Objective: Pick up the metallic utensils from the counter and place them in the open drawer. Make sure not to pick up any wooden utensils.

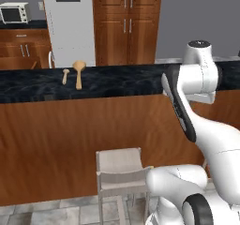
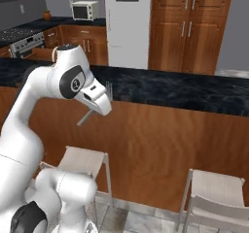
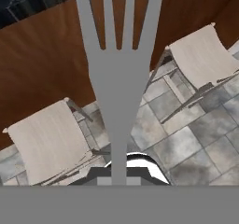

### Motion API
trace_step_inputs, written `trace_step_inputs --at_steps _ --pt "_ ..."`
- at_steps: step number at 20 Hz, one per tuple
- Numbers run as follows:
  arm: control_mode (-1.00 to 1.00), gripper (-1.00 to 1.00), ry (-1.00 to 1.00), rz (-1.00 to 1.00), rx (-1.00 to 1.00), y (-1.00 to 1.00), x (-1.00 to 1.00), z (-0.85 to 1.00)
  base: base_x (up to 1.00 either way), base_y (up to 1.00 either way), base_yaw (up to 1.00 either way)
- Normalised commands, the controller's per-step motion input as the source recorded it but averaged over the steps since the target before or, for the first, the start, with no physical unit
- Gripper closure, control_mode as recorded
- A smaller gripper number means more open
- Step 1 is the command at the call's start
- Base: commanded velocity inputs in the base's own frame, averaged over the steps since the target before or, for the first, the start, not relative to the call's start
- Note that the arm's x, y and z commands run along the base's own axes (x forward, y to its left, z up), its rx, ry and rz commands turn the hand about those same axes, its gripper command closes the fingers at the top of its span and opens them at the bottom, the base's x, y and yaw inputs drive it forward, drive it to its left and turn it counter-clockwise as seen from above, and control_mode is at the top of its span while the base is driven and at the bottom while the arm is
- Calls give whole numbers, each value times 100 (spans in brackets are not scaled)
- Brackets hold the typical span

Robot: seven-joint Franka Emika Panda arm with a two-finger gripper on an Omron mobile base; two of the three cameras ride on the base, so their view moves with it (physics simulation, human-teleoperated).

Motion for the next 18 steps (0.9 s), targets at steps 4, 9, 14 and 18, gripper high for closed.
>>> trace_step_inputs --at_steps 4,9,14,18 --pt "100 100 0 0 0 0 0 0 -98 -27 1" --pt "100 100 0 0 0 0 0 0 -97 -91 -1" --pt "100 100 0 0 0 0 0 0 -65 -100 -9" --pt "100 100 0 0 0 0 0 0 -15 -100 -16"
